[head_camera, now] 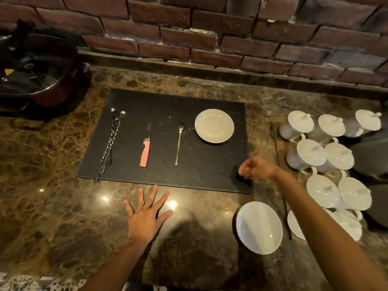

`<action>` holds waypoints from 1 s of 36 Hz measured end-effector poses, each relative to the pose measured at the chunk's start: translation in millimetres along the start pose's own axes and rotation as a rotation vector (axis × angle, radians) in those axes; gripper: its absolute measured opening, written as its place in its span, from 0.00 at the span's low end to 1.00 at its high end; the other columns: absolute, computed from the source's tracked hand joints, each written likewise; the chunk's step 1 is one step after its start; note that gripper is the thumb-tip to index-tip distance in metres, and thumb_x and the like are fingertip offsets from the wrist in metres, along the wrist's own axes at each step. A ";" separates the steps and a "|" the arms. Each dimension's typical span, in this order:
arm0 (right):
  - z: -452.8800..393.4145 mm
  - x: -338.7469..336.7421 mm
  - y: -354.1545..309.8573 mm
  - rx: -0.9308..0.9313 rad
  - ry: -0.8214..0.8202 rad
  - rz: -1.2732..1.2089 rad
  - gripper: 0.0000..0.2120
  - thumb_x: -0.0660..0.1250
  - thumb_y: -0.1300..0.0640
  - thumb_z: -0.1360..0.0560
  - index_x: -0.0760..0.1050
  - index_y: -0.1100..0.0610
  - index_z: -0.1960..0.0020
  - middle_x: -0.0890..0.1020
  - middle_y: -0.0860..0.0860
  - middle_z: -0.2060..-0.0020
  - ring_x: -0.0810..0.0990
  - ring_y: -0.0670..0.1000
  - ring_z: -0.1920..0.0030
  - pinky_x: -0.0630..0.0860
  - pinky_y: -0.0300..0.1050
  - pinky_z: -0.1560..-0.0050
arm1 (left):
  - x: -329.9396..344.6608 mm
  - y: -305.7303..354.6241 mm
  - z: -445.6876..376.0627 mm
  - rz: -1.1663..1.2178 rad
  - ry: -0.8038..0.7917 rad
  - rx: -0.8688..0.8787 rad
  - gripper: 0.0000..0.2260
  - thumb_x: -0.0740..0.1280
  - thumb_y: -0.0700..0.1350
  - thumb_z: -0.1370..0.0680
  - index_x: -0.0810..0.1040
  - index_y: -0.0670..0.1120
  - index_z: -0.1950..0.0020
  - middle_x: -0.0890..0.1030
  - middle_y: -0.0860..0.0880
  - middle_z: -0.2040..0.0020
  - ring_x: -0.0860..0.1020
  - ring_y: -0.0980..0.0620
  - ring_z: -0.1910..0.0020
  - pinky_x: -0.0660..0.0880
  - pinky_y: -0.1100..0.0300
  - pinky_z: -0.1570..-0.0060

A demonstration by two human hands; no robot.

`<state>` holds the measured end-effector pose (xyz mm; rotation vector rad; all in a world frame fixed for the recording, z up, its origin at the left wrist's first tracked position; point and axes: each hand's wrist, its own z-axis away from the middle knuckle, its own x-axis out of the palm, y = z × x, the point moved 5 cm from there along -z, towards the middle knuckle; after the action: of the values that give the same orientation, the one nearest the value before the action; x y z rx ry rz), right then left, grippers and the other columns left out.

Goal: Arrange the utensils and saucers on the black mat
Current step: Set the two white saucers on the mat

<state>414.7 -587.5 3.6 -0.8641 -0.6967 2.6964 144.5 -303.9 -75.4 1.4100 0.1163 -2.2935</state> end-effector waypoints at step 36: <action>-14.2 47.7 19.6 0.241 0.528 -0.601 0.09 0.67 0.66 0.25 0.76 0.62 0.63 0.80 0.60 0.56 0.80 0.57 0.54 0.83 0.56 0.51 | 1.5 10.1 5.2 0.005 -0.072 -0.062 0.31 0.46 0.71 0.21 0.38 0.68 0.21 0.32 0.57 0.18 0.33 0.44 0.18 0.45 0.22 0.28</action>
<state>383.6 -582.5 -39.6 -1.0366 -0.4088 1.8637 143.7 -315.0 -72.7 1.2935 0.1602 -2.3133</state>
